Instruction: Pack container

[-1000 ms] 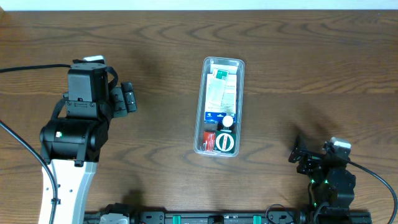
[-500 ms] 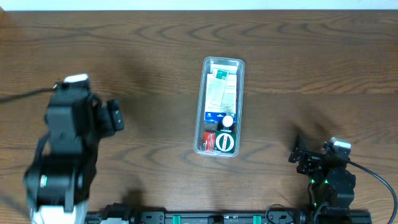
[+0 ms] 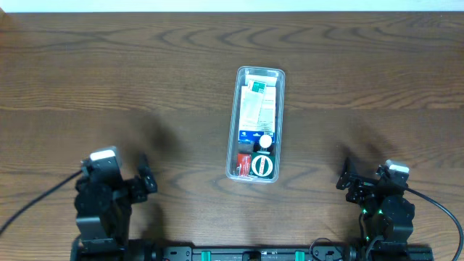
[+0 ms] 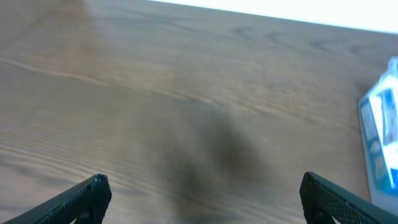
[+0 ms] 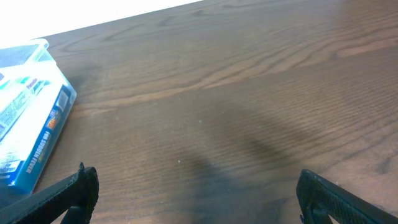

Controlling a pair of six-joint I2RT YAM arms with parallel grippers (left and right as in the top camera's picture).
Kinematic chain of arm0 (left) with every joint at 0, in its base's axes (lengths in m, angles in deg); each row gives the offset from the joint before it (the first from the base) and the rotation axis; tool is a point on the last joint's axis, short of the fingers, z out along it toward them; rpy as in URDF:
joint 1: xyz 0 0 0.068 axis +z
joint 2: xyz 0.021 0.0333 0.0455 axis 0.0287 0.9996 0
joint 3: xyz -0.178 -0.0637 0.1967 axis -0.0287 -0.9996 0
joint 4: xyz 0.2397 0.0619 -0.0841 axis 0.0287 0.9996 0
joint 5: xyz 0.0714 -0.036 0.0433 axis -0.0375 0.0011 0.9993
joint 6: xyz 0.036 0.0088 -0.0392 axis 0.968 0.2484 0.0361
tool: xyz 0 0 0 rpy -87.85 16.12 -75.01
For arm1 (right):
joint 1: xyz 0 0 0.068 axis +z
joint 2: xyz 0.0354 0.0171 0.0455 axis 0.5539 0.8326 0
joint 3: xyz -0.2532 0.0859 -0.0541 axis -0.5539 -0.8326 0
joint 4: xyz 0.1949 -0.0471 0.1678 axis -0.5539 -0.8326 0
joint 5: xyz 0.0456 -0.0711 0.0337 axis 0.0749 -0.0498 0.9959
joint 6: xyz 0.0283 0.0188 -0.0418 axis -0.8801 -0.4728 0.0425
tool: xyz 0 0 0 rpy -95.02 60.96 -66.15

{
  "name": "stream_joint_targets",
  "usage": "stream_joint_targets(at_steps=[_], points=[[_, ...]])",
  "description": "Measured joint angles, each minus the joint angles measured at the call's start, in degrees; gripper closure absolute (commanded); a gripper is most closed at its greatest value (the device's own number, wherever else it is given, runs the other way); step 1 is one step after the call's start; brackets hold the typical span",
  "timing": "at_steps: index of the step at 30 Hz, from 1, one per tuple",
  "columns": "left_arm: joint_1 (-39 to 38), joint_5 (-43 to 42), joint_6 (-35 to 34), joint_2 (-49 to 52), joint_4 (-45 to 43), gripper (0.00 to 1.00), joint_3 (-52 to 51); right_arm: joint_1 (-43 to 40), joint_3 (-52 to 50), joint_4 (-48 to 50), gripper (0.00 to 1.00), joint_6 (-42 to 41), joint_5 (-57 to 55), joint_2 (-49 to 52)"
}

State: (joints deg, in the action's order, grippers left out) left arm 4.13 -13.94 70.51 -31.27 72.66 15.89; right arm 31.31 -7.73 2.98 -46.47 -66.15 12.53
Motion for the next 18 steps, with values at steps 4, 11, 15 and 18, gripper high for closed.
stream_joint_targets(at_steps=[4, 11, 15, 18], points=[[0.07, -1.73, -0.44, -4.87, -1.88, 0.02, -6.58, 0.00, 0.00, 0.00, 0.01, 0.00, 0.00, 0.00], [0.07, -2.95, -1.92, -9.64, -3.50, 0.02, -14.97, 0.00, 0.00, 0.00, 0.01, 0.00, 0.02, 0.00], [0.07, -3.43, -2.14, -11.58, -3.67, 0.02, -17.97, 0.00, 0.00, 0.00, 0.01, 0.00, 0.00, 0.00], [0.07, -3.45, -2.16, -13.57, -3.72, 0.02, -19.28, 0.00, 0.00, 0.00, 0.01, 0.00, 0.02, 0.00]])
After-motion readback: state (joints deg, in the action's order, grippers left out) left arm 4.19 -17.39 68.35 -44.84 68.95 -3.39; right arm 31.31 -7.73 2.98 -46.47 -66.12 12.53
